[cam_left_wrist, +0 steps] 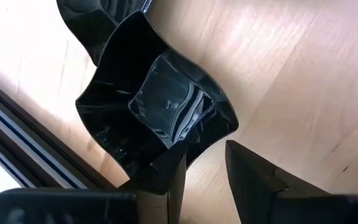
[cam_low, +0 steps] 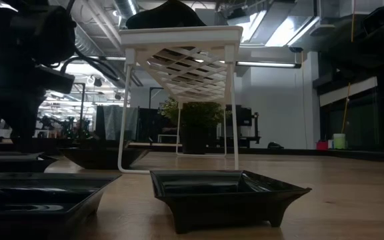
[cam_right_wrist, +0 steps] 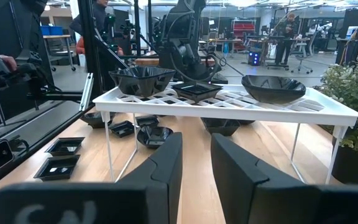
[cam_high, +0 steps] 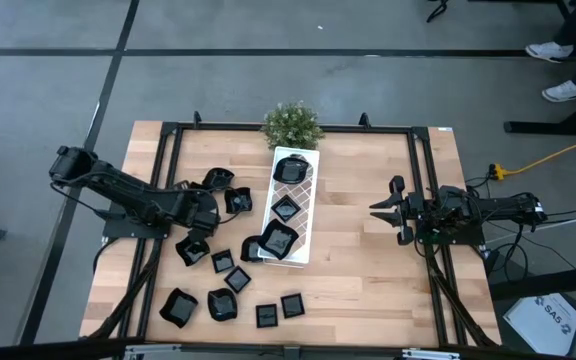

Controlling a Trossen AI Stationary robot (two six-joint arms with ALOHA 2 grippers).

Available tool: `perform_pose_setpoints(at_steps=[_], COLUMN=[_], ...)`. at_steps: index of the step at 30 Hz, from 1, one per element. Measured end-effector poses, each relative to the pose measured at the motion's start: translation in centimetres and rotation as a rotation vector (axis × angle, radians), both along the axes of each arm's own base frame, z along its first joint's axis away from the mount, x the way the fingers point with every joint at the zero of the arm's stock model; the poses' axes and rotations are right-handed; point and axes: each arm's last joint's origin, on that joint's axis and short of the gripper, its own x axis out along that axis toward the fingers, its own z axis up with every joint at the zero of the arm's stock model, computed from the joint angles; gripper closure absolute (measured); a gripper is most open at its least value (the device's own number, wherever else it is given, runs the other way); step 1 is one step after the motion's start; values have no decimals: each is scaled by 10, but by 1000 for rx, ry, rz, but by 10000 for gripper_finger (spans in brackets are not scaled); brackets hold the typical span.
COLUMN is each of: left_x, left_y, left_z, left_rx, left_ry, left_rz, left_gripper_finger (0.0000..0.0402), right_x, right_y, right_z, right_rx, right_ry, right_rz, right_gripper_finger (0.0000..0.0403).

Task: Pick & Place Mini shaped plates
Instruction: Stack the distorted square plate on top of the distorted square plate on the shelf

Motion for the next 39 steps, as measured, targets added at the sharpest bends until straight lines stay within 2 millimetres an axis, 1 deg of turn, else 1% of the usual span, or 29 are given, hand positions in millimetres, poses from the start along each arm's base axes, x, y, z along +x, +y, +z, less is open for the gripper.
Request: perform_pose_setpoints(at_steps=[7, 17, 21, 27, 34, 39], left_x=[0, 0, 0, -1, 1, -2], left_y=[0, 0, 0, -2, -2, -1], left_z=[0, 0, 0, 2, 25, 38], left_rx=[0, -1, -7, -71, -79, -82], left_ry=[1, 1, 2, -14, -156, -247], left_rz=[-2, -3, -3, 19, 34, 48], left_gripper_finger=[325, 397, 398, 400, 400, 400], right_x=[0, 0, 0, 0, 0, 0], right_y=[0, 0, 0, 0, 0, 0], right_z=[0, 0, 0, 0, 0, 0], right_rx=[0, 0, 0, 0, 0, 0], right_ry=[-1, 0, 0, -1, 0, 0], right_rz=[0, 0, 0, 0, 0, 0], right_gripper_finger=[318, 318, 318, 318, 318, 318])
